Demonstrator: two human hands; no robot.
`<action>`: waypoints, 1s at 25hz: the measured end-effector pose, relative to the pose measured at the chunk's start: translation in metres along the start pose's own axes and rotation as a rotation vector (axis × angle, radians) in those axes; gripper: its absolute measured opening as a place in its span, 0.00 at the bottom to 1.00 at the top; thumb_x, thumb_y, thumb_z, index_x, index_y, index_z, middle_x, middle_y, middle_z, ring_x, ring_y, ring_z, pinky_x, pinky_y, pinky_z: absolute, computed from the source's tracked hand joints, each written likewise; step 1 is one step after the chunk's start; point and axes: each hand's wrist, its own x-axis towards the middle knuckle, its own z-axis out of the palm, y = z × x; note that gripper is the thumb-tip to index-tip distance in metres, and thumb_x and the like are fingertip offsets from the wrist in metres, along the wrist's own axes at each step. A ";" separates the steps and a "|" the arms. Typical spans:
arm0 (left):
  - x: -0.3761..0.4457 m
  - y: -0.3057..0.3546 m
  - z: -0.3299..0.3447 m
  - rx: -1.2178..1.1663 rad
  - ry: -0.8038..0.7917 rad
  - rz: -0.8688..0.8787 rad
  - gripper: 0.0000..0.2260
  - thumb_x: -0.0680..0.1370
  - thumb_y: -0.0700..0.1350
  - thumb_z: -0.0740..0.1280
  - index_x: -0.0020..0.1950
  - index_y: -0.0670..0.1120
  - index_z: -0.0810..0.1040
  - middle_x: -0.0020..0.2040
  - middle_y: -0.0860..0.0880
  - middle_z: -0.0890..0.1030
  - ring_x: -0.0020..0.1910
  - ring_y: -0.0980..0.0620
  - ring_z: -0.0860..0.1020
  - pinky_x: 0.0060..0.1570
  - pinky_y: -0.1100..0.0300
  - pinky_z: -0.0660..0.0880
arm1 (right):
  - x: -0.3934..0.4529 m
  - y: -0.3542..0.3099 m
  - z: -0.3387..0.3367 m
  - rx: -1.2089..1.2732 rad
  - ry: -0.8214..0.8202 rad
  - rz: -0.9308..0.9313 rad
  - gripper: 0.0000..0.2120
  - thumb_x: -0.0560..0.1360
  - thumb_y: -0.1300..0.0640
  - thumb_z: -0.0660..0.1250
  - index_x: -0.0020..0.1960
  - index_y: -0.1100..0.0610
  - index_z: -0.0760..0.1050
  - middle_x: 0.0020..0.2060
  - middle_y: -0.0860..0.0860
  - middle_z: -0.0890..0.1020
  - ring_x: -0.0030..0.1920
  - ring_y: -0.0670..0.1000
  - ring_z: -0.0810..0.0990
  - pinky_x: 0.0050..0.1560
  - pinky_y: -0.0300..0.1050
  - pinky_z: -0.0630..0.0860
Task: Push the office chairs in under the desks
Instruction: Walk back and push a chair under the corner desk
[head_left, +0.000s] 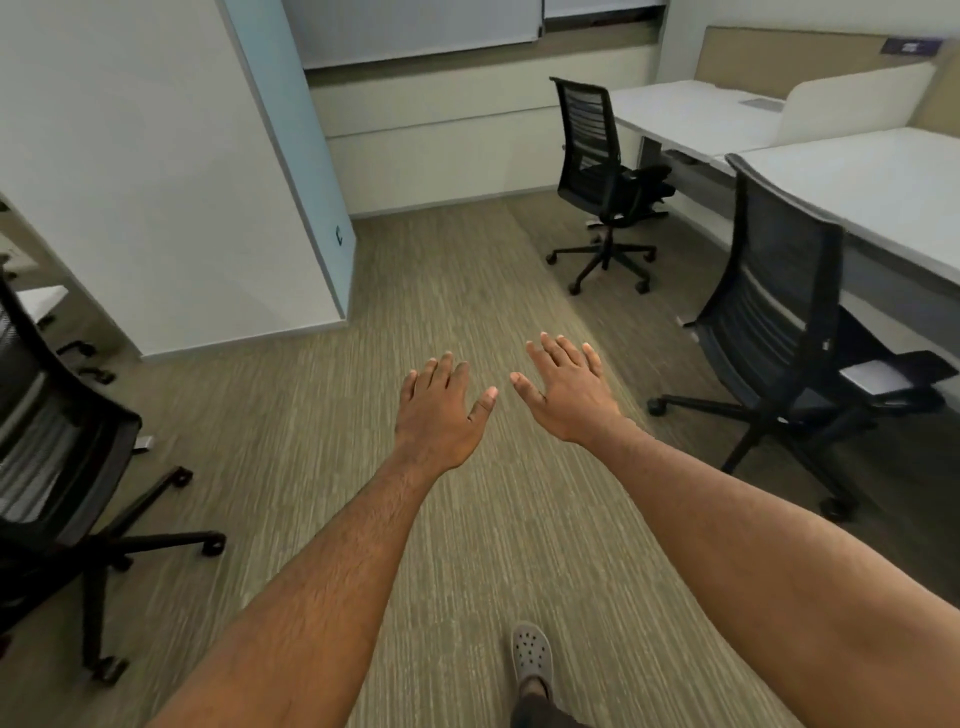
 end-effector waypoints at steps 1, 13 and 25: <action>0.027 -0.008 -0.001 0.012 0.002 -0.002 0.33 0.82 0.64 0.45 0.80 0.45 0.58 0.82 0.44 0.54 0.81 0.46 0.50 0.78 0.47 0.43 | 0.029 0.003 0.001 0.007 0.000 -0.005 0.34 0.81 0.35 0.43 0.80 0.53 0.51 0.81 0.53 0.52 0.80 0.52 0.45 0.78 0.54 0.39; 0.274 -0.095 -0.006 0.022 0.034 -0.111 0.33 0.82 0.64 0.45 0.81 0.45 0.55 0.82 0.44 0.52 0.81 0.46 0.48 0.78 0.48 0.41 | 0.311 0.019 0.014 -0.006 -0.031 -0.108 0.35 0.81 0.34 0.43 0.81 0.53 0.48 0.81 0.53 0.49 0.80 0.52 0.43 0.78 0.54 0.38; 0.527 -0.238 0.025 0.002 0.010 -0.093 0.33 0.82 0.63 0.46 0.82 0.45 0.52 0.82 0.45 0.50 0.81 0.47 0.46 0.78 0.48 0.40 | 0.582 -0.006 0.081 -0.032 -0.036 -0.112 0.35 0.81 0.35 0.43 0.81 0.54 0.47 0.81 0.53 0.48 0.80 0.52 0.43 0.77 0.53 0.37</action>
